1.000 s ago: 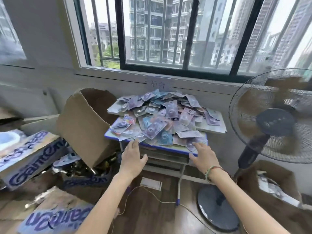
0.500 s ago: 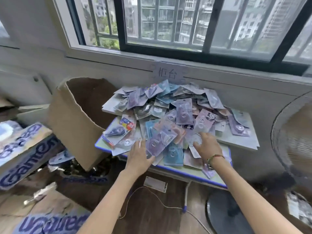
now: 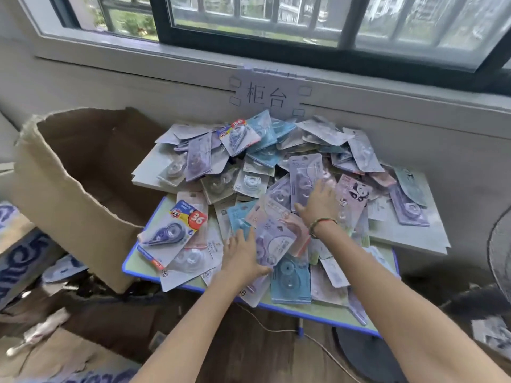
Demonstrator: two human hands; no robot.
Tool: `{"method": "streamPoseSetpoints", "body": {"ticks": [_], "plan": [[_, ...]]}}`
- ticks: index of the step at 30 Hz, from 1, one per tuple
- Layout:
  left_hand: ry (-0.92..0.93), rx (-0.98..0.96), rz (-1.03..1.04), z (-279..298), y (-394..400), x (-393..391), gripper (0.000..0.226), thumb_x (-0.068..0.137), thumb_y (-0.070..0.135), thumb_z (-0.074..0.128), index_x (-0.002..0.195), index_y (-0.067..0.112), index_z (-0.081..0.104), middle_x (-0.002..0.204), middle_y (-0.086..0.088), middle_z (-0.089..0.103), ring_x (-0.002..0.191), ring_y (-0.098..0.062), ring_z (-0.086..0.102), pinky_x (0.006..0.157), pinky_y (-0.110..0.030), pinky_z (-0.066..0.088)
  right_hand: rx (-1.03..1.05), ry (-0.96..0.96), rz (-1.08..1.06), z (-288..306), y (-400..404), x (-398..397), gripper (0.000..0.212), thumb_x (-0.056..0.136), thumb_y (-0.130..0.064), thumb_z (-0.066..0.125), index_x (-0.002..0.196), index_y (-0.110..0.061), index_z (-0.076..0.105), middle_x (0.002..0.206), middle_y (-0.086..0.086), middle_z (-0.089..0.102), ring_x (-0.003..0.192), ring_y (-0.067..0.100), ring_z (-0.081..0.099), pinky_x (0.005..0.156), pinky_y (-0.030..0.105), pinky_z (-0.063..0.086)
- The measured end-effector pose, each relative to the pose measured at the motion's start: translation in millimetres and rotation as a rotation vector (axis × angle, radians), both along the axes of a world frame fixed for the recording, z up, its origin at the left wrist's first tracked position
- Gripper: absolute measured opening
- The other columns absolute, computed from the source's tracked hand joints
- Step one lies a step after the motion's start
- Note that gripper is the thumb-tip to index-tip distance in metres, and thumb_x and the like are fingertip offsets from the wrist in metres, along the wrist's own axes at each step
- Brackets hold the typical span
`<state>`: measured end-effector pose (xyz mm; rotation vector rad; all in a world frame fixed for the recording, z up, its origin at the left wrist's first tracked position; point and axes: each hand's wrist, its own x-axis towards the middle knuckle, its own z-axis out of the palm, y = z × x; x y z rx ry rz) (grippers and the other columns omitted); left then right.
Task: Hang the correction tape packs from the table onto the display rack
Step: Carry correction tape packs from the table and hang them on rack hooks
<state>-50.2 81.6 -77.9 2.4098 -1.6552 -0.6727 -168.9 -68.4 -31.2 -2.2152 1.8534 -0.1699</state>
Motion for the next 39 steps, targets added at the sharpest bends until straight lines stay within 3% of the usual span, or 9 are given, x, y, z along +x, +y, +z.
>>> {"method": "streamPoseSetpoints", "body": {"ticks": [9,14,21,31,35,39], "plan": [[-0.076,0.015,-0.035,-11.4,-8.9,3.7,0.114,0.066,0.063,0.074,0.148,0.014,0.013,0.146,-0.010,0.018,0.135,-0.030,0.025,0.108,-0.042,0.029,0.051,0.135,-0.062,-22.8,-31.5,28.7,0.112,0.078,-0.056,0.068,0.149,-0.001,0.001,0.153,0.031,0.005,0.142,0.042,0.011,0.115,0.046,0.020],[-0.077,0.055,-0.019,-13.5,-14.8,-3.4,0.118,0.066,0.062,0.075,0.150,0.011,0.010,0.151,-0.013,0.012,0.137,-0.033,0.022,0.109,-0.045,0.030,0.085,0.079,-0.075,-19.2,-39.5,26.9,0.108,0.079,-0.045,0.072,0.149,-0.002,0.001,0.153,0.029,0.007,0.142,0.040,0.013,0.114,0.044,0.021],[0.020,0.039,0.019,-6.5,-17.0,-2.5,0.101,0.070,0.050,0.075,0.144,0.011,0.018,0.148,-0.013,0.020,0.132,-0.033,0.031,0.105,-0.048,0.037,0.075,-0.008,-0.079,-10.9,-33.2,23.3,0.115,0.078,-0.038,0.074,0.148,0.000,-0.008,0.155,0.024,0.002,0.140,0.039,0.017,0.113,0.049,0.024],[0.090,-0.040,0.118,24.3,-15.9,-11.4,0.118,0.072,0.049,0.075,0.152,0.006,0.000,0.148,-0.017,0.033,0.133,-0.033,0.039,0.106,-0.043,0.039,-0.021,-0.212,-0.075,39.3,-10.7,-14.5,0.122,0.074,-0.037,0.078,0.149,-0.003,-0.012,0.154,0.016,0.007,0.135,0.038,0.024,0.107,0.050,0.035],[0.144,-0.148,0.187,42.0,-9.2,-21.9,0.111,0.066,0.053,0.078,0.147,0.003,0.020,0.141,-0.014,0.044,0.128,-0.030,0.044,0.103,-0.045,0.043,-0.052,-0.272,-0.060,57.8,17.7,-45.5,0.121,0.076,-0.041,0.076,0.149,-0.002,-0.012,0.155,0.016,0.002,0.139,0.036,0.020,0.108,0.042,0.031],[0.148,-0.306,0.212,57.3,1.5,-42.7,0.097,0.066,0.058,0.076,0.136,0.004,0.034,0.130,-0.013,0.050,0.118,-0.029,0.050,0.099,-0.045,0.045,-0.066,-0.329,-0.085,65.6,50.2,-81.9,0.120,0.076,-0.043,0.075,0.149,-0.001,-0.011,0.156,0.016,0.000,0.141,0.035,0.022,0.111,0.043,0.031]]}}
